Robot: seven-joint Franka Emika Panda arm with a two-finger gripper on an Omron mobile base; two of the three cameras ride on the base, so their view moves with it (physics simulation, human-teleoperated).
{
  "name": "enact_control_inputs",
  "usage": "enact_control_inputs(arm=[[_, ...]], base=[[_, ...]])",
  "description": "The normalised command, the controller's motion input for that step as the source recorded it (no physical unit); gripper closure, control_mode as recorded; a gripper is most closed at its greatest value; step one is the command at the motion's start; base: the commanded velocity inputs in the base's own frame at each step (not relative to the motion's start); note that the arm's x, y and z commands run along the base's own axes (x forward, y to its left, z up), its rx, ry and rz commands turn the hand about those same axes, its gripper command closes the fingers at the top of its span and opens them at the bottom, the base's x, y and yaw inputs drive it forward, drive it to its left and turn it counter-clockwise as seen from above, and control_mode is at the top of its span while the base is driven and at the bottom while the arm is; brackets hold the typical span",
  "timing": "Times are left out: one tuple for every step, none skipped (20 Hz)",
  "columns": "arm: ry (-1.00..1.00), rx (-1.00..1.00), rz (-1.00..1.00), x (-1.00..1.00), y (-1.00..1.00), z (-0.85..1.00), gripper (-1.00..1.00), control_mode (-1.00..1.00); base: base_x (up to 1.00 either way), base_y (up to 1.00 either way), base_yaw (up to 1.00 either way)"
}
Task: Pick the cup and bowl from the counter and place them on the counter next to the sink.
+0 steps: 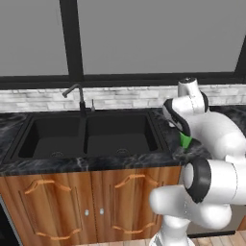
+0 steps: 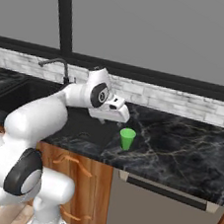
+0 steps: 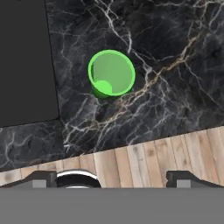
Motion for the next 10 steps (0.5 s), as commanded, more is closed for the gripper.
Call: enact_control_inputs(arm=[[0.0,0.13,0.14,-0.67,0.69,0.51,-1.0,-1.0],[0.01,0.16,0.19,-0.76,0.79,0.31,-1.0,-1.0],[0.04,0.2,0.23,-0.74,0.71,0.17,-1.0,-1.0],[0.04,0.22,0.24,-0.72,0.67,0.09,-1.0,-1.0],[0.01,0.22,0.25,-0.74,0.71,0.05,-1.0,-1.0],[0.0,0.23,0.25,-0.74,0.69,0.02,-1.0,-1.0],[0.0,0.25,0.27,-0.68,0.72,0.06,-1.0,-1.0],[0.0,0.32,0.25,-0.61,0.53,0.0,-1.0,-1.0],[0.0,0.35,0.23,-0.66,0.41,0.0,-1.0,-1.0],[0.0,0.31,0.21,-0.77,0.31,0.0,-1.0,-1.0]], base=[[0.0,0.0,0.0],[0.0,0.0,0.0],[0.0,0.0,0.0],[0.0,0.0,0.0],[0.0,0.0,0.0],[0.0,0.0,0.0],[0.0,0.0,0.0],[0.0,0.0,0.0],[0.0,0.0,0.0],[0.0,0.0,0.0]])
